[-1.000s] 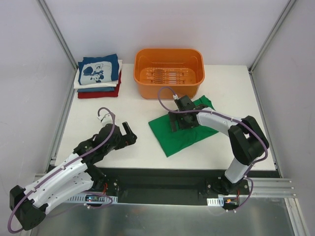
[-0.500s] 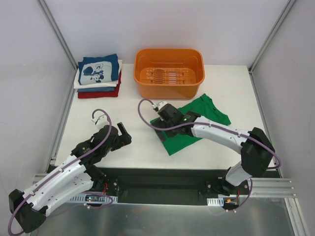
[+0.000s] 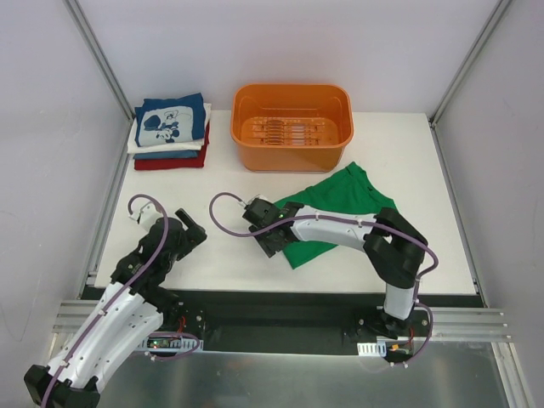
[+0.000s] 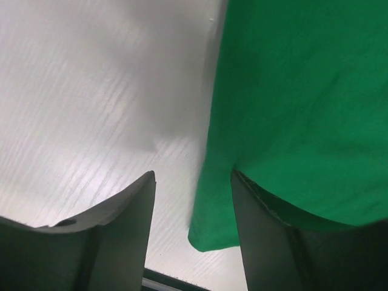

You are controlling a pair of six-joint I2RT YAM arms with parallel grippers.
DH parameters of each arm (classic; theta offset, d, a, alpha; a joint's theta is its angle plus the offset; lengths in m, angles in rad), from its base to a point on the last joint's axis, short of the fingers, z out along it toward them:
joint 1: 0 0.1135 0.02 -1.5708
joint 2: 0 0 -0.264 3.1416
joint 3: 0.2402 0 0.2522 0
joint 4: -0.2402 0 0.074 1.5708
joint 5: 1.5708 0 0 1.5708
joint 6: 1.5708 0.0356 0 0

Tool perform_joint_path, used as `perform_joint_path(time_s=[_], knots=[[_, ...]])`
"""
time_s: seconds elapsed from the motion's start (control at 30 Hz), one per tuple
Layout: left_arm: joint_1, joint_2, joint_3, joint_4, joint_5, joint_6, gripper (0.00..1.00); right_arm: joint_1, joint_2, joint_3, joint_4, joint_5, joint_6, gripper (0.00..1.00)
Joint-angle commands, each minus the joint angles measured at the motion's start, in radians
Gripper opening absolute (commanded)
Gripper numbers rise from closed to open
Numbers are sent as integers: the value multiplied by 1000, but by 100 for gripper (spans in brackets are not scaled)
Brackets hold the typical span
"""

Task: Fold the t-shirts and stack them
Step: Grab one side of the 2/3 rectangular tshirt with right arm

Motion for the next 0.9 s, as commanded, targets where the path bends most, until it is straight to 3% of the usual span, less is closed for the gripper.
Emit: perform_joint_path(time_s=[0.0, 0.1, 0.27, 0.37, 0.7, 0.87], knots=[[14, 10, -8, -26, -1, -29, 99, -1, 44, 46, -40, 42, 51, 55], [14, 27, -6, -26, 4, -29, 99, -3, 90, 53, -57, 79, 61, 50], [15, 27, -6, -26, -2, -29, 99, -3, 135, 53, -73, 99, 80, 31], [15, 18, -6, -27, -4, -27, 99, -3, 141, 50, -70, 80, 86, 1], [14, 1, 14, -42, -56, -24, 99, 79, 27, 23, -28, -50, 86, 1], [17, 7, 32, -41, -85, -23, 99, 99, -52, -5, 64, -280, 135, 1]])
